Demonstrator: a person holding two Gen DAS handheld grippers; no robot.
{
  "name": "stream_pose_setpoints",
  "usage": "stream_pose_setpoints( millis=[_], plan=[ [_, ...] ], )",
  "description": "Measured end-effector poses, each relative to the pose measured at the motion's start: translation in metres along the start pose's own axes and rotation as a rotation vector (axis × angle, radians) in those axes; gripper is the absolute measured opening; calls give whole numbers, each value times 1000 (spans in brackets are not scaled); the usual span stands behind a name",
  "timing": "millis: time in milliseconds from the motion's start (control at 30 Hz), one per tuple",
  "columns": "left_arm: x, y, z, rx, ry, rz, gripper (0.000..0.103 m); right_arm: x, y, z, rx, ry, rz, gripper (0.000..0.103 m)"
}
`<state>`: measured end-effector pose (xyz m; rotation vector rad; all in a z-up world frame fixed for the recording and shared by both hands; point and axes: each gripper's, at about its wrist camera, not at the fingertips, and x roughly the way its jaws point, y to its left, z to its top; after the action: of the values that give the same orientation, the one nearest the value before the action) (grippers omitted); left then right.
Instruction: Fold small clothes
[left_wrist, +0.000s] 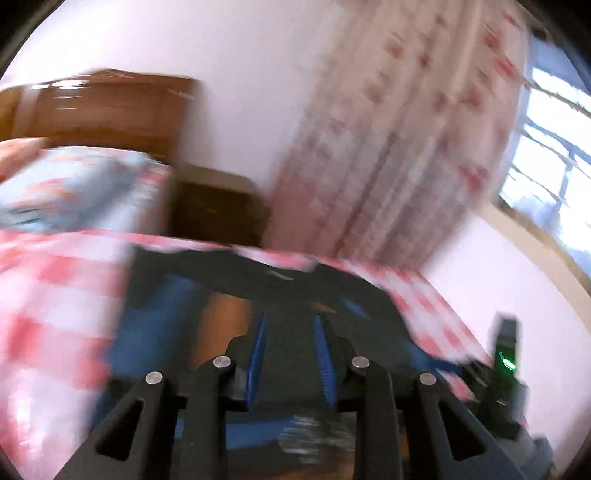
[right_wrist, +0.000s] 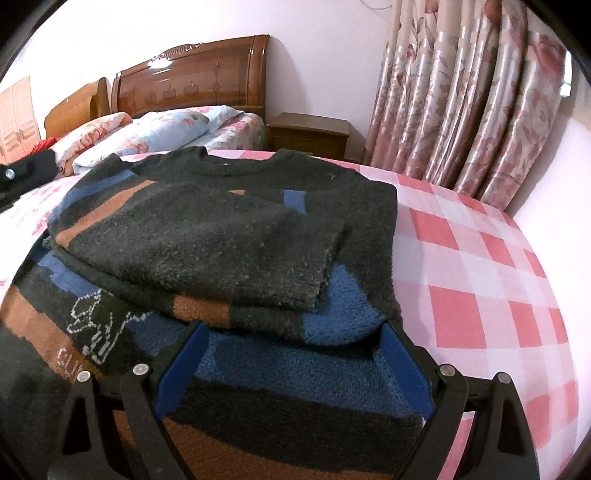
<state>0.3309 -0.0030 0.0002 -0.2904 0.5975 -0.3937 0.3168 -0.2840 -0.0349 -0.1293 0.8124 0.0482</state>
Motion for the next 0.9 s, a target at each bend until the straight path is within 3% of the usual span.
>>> stream_pose_setpoints(
  millis=[100,233,300,467,533,600,800,900],
  plan=[
    [-24,60,-7,-181,-58,101,27,-1,0,0,-1,-1,1,103],
    [-34,115,-19,-310,-22,149,26,0,0,0,-3,1,-2,103],
    [-21,116,-17,-260,40,201,26,0,0,0,-4,1,-2,103],
    [10,98,-19,-92,182,184,27,0,0,0,-6,2,-8,103],
    [33,89,-21,-46,235,272,27,0,0,0,-6,3,-10,103],
    [41,95,-29,-61,270,288,27,0,0,0,-6,3,-9,103],
    [55,104,-21,-91,239,293,27,-1,0,0,-5,3,-7,103],
    [44,114,-22,-158,201,312,27,-2,-1,0,6,-4,-2,103]
  ],
)
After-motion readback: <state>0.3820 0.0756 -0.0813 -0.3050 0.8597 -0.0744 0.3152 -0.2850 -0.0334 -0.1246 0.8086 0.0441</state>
